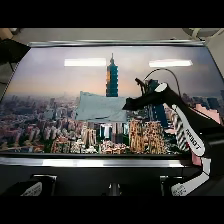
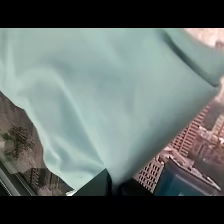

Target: Fold the shirts.

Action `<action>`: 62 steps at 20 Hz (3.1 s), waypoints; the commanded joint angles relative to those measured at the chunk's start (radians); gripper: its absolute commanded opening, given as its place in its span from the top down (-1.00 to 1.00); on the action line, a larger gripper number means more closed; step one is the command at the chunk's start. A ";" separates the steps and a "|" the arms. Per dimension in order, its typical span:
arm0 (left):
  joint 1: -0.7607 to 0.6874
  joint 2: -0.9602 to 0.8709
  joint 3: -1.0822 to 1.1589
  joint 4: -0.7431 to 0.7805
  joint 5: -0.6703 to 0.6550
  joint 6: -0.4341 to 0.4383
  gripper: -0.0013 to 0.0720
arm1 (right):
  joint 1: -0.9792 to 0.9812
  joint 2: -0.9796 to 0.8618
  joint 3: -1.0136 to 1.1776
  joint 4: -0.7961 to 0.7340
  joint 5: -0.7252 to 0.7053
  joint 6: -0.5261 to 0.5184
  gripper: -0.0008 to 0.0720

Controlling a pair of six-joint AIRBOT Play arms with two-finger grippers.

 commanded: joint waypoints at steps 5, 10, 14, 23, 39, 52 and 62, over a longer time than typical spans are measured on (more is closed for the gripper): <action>0.000 -0.003 -0.001 0.000 -0.012 0.037 0.91 | -0.362 0.231 0.205 -0.219 0.291 0.079 0.93; 0.000 -0.004 -0.001 0.000 -0.014 0.039 0.91 | -0.716 0.404 0.206 -0.240 0.357 0.087 0.94; 0.000 -0.004 -0.001 0.000 -0.015 0.042 0.91 | -0.940 0.434 0.228 -0.236 0.433 0.087 0.94; 0.000 -0.004 -0.001 0.000 -0.014 0.068 0.91 | -1.185 0.451 0.307 -0.224 0.574 0.104 0.94; -0.003 -0.018 -0.006 -0.001 0.018 0.076 0.91 | -1.126 0.664 -0.291 -0.919 0.614 -0.005 0.93; -0.144 -0.130 0.058 0.413 0.076 -0.031 0.92 | -0.756 0.616 0.194 -0.975 0.150 -0.129 -0.85; -0.262 -0.335 -0.028 0.647 -0.346 -0.306 -0.91 | -0.162 0.313 0.231 -0.737 0.450 0.059 -0.92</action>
